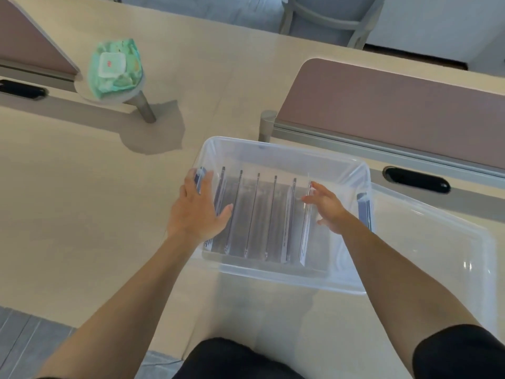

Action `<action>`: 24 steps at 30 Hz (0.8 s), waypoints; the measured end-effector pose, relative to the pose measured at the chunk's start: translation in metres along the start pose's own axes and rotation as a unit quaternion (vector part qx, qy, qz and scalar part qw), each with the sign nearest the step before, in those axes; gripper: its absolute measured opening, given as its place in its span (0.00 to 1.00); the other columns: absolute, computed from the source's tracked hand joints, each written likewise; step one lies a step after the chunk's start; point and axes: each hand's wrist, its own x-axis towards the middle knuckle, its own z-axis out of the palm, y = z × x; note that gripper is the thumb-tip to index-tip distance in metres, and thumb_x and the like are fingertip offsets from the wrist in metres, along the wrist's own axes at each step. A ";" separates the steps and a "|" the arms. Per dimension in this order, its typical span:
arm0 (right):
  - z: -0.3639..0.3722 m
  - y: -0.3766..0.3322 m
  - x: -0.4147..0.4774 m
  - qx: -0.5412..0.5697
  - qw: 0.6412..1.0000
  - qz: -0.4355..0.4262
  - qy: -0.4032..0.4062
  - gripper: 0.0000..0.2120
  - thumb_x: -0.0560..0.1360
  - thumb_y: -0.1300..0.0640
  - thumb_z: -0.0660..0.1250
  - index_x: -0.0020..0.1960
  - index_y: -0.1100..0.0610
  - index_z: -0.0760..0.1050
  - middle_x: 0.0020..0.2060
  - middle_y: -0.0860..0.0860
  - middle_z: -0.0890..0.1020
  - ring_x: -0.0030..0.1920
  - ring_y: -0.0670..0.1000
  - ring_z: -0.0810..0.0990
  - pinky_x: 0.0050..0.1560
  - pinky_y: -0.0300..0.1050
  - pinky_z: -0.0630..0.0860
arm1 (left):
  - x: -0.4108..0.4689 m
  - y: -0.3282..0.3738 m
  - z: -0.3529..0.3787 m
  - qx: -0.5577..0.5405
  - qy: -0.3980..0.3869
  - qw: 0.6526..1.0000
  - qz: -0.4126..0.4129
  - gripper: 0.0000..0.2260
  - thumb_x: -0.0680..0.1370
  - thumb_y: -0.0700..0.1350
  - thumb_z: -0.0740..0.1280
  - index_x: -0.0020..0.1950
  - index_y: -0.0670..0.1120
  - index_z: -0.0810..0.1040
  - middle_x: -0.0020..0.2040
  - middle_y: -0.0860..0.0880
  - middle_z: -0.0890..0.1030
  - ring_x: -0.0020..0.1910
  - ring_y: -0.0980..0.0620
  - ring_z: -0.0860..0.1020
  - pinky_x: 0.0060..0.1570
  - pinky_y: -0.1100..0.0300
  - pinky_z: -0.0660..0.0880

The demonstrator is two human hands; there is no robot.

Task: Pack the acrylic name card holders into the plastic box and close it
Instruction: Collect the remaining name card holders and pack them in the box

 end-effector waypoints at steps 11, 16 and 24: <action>-0.001 0.016 -0.045 -0.073 0.995 -0.009 0.062 0.29 0.81 0.55 0.63 0.78 0.41 0.58 0.56 0.55 0.80 0.53 0.61 0.82 0.52 0.56 0.82 | -0.003 0.000 -0.003 -0.004 0.009 1.000 0.011 0.36 0.75 0.63 0.64 0.76 0.50 0.53 0.77 0.42 0.51 0.72 0.39 0.64 0.58 0.46 0.74; 0.001 0.034 -0.074 -0.181 0.981 -0.029 0.067 0.33 0.80 0.52 0.65 0.78 0.37 0.53 0.59 0.51 0.79 0.49 0.57 0.83 0.47 0.51 0.84 | -0.003 -0.001 -0.003 -0.002 0.004 1.000 0.011 0.35 0.75 0.63 0.64 0.75 0.50 0.53 0.78 0.42 0.50 0.72 0.40 0.63 0.57 0.46 0.74; -0.002 0.053 -0.080 -0.290 0.954 -0.052 0.055 0.37 0.78 0.49 0.67 0.78 0.35 0.49 0.58 0.51 0.77 0.48 0.53 0.82 0.52 0.54 0.83 | -0.003 -0.001 -0.002 -0.012 0.011 1.000 0.008 0.35 0.74 0.59 0.67 0.73 0.49 0.54 0.76 0.41 0.54 0.68 0.38 0.67 0.50 0.46 0.75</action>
